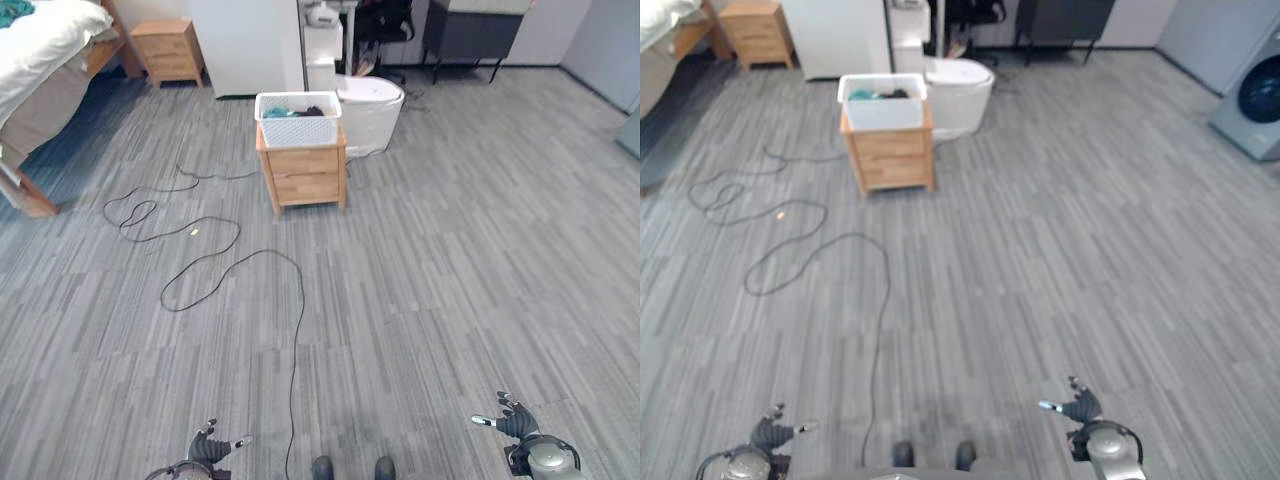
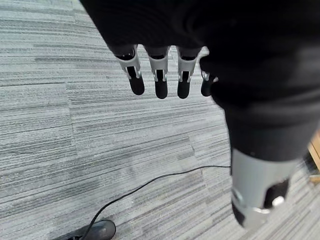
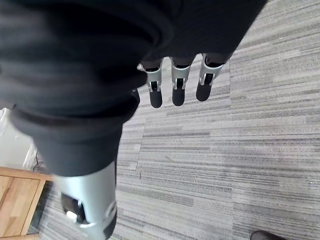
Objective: Grab the laundry basket,head to the washer,open it,put in the laundry and shut it.
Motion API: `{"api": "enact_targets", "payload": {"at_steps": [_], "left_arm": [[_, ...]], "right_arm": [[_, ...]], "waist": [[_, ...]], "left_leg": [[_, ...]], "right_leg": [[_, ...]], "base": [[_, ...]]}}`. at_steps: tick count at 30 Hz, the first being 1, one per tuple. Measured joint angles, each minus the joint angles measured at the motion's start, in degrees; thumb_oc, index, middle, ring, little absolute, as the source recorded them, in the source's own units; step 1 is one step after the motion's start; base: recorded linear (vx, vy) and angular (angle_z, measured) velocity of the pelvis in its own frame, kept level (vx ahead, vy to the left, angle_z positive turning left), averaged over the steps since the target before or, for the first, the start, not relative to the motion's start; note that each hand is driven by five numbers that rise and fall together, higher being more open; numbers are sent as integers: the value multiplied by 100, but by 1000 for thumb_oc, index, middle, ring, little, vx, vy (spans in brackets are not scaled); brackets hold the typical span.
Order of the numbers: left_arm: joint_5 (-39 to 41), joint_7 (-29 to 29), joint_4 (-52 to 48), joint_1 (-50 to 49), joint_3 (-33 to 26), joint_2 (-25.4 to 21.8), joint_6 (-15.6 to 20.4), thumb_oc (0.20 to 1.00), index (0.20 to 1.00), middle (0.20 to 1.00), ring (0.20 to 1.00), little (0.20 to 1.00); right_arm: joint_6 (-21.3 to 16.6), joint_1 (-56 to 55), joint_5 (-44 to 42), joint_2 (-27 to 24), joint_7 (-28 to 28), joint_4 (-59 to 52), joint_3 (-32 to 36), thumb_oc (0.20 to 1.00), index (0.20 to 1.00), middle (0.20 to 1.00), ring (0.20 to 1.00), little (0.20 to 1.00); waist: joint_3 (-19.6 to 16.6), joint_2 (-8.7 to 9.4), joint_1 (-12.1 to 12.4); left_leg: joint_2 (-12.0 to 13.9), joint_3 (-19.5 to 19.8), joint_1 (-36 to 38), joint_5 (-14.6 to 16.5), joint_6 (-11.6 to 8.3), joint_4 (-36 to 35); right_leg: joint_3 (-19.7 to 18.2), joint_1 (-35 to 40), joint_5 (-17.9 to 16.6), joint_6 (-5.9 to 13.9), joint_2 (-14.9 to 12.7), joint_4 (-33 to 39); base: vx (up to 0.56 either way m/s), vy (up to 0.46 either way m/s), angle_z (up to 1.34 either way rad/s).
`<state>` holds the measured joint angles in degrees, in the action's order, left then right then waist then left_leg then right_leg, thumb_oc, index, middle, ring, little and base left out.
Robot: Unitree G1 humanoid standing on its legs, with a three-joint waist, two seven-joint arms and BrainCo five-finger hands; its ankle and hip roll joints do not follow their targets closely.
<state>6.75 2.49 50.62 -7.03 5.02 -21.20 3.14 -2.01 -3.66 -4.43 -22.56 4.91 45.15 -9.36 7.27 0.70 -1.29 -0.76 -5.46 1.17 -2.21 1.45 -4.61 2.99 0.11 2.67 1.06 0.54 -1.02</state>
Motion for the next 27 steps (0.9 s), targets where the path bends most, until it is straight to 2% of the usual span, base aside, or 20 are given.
{"api": "enact_targets", "payload": {"at_steps": [4, 9, 12, 15, 16, 20, 21, 22, 24, 25, 26, 27], "left_arm": [[218, 8, -146, -10, -108, 33, 2, 1000, 1000, 1000, 1000, 1000], [437, 7, -246, 74, -100, 195, -10, 1000, 1000, 1000, 1000, 1000], [438, 9, -359, 190, -81, 278, -20, 1000, 1000, 1000, 1000, 1000], [438, 19, -340, 247, -81, 279, -62, 1000, 1000, 1000, 1000, 1000], [438, 20, -340, 224, -84, 279, -69, 1000, 1000, 1000, 1000, 1000], [438, 47, -343, 260, -97, 252, -69, 1000, 1000, 1000, 1000, 1000], [438, 60, -337, 286, -108, 230, -68, 1000, 1000, 1000, 1000, 1000], [438, 124, -330, 334, -112, 94, -71, 1000, 1000, 1000, 1000, 1000], [438, 166, -292, 427, -146, -2, -70, 1000, 1000, 1000, 1000, 1000], [438, 201, -272, 521, -157, -47, -69, 1000, 1000, 1000, 1000, 1000], [438, 235, -286, 600, -178, -79, -67, 1000, 1000, 1000, 1000, 1000], [438, 241, -300, 635, -229, -87, -63, 1000, 1000, 1000, 1000, 1000]], "right_arm": [[1, 68, -13, 21, 0, 11, -1, 1000, 1000, 1000, 1000, 1000], [7, 172, -74, 117, 20, 82, 155, 1000, 1000, 1000, 1000, 1000], [33, 120, -122, 135, 117, 86, 273, 1000, 1000, 1000, 1000, 1000], [55, 108, -124, 142, 213, 91, 318, 1000, 1000, 1000, 1000, 1000], [54, 123, -124, 168, 234, 89, 317, 1000, 1000, 1000, 1000, 1000], [54, 293, -123, 336, 241, 83, 325, 1000, 1000, 1000, 1000, 1000], [57, 341, -123, 394, 241, 85, 312, 1000, 1000, 1000, 1000, 1000], [58, 479, -123, 537, 234, 78, 199, 1000, 1000, 1000, 1000, 1000], [60, 523, -123, 596, 236, 73, 141, 1000, 1000, 1000, 1000, 1000], [62, 525, -123, 584, 236, 68, 83, 1000, 1000, 1000, 1000, 1000], [74, 449, -123, 573, 236, 27, 25, 1000, 1000, 1000, 1000, 1000], [92, 383, -123, 578, 232, 0, -28, 1000, 1000, 1000, 1000, 1000]], "waist": [[133, -105, -7], [238, -45, -24], [345, 27, -26], [381, 88, -41], [386, 107, -35], [408, 175, -16], [425, 201, -8], [473, 261, -8], [527, 256, -24], [576, 274, -26], [589, 301, -38], [615, 318, -38]], "left_leg": [[-15, 104, 19, -2, -1, 0], [-6, 250, 57, 41, -70, -2], [3, 340, -37, 157, -197, -38], [17, 109, -109, 162, -125, -37], [-7, 105, -93, 136, -51, -35], [-70, 12, -120, 102, 17, -2], [-70, -31, -121, 111, 32, -3], [-24, -178, -124, 144, 77, -2], [23, -200, -101, 172, 120, -2], [30, -209, -60, 197, 158, -2], [25, -174, -29, 242, 202, -1], [-11, -178, 10, 294, 243, -2]], "right_leg": [[83, 205, -142, -73, 0, 303], [289, 480, -141, -70, 30, 551], [662, 507, -133, -78, -1, 555], [831, 484, -100, -127, -64, 549], [801, 483, -100, -127, -83, 544], [612, 287, -84, -99, -163, 359], [569, 224, -74, -85, -173, 273], [383, -78, 12, 37, -162, -200], [281, -425, 171, 210, -164, -927], [255, -714, 277, 308, -191, -1537], [258, -1029, 467, 322, -242, -2087], [242, -1156, 484, 297, -258, -2229]], "base": [[-2, -12, 12], [17, 5, 24], [75, 78, 48], [125, 149, 37], [98, 136, 0], [61, 143, -13], [99, 179, -48], [121, 157, -55], [105, 92, -33], [194, 73, -3], [197, 73, -3], [191, 59, -3]]}}
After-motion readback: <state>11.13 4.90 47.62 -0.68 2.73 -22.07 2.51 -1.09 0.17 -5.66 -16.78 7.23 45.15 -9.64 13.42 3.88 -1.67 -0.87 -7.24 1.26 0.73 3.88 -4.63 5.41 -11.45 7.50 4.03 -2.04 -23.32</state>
